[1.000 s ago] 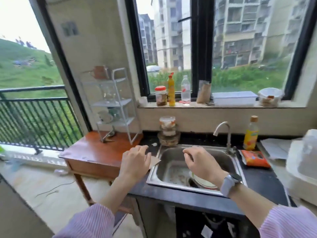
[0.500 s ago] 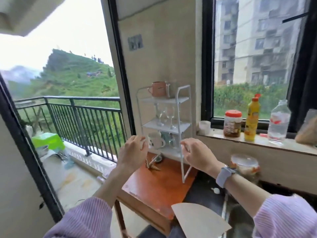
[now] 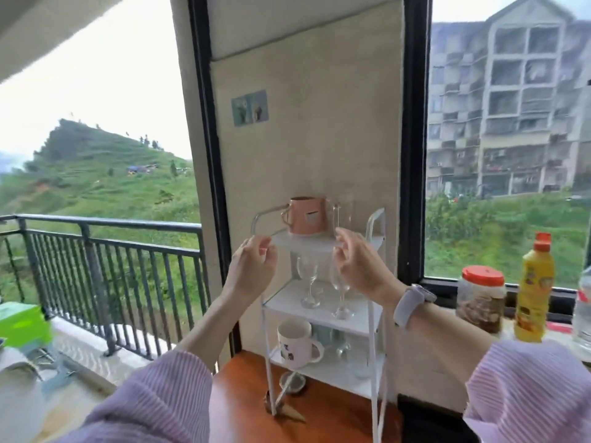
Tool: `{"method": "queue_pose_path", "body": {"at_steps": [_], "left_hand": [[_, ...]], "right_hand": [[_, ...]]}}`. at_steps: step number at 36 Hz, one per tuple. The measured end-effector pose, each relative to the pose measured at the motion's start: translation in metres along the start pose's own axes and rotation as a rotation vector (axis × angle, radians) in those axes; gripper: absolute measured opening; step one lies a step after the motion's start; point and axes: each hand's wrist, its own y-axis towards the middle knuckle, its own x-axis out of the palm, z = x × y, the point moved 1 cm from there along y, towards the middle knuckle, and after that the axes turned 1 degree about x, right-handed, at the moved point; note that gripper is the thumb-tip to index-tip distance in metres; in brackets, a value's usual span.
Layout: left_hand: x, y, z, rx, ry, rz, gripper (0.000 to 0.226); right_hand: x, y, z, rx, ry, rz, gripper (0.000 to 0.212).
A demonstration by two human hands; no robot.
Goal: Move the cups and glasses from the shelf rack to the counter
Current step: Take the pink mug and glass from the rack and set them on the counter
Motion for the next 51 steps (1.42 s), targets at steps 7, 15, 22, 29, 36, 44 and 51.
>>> {"method": "queue_pose_path", "body": {"at_steps": [7,15,22,29,36,44,51], "left_hand": [[0.043,0.097,-0.041,0.038,-0.046,-0.161,0.036],[0.09,0.162,-0.068,-0.014,-0.074,-0.334,0.061],[0.121,0.191,-0.082,-0.185,-0.453,-0.312,0.036],[0.132,0.197,-0.093,-0.255,-0.756,-0.369,0.029],[0.126,0.204,-0.08,-0.287,-0.846,-0.513,0.025],[0.117,0.17,-0.071,-0.132,-0.715,-0.269,0.025],[0.086,0.132,-0.066,0.026,-0.672,-0.049,0.028]], "right_hand": [[0.021,0.089,0.017,0.242,-0.058,0.176,0.047],[0.037,0.139,0.043,0.467,0.079,0.224,0.021],[0.046,0.157,0.05,0.562,0.439,0.137,0.019],[0.052,0.165,0.054,0.698,0.685,0.08,0.036],[0.044,0.17,0.054,0.723,0.725,0.133,0.049],[0.047,0.154,0.045,0.628,0.594,0.184,0.04],[0.048,0.119,0.02,0.483,0.649,0.229,0.042]]}}
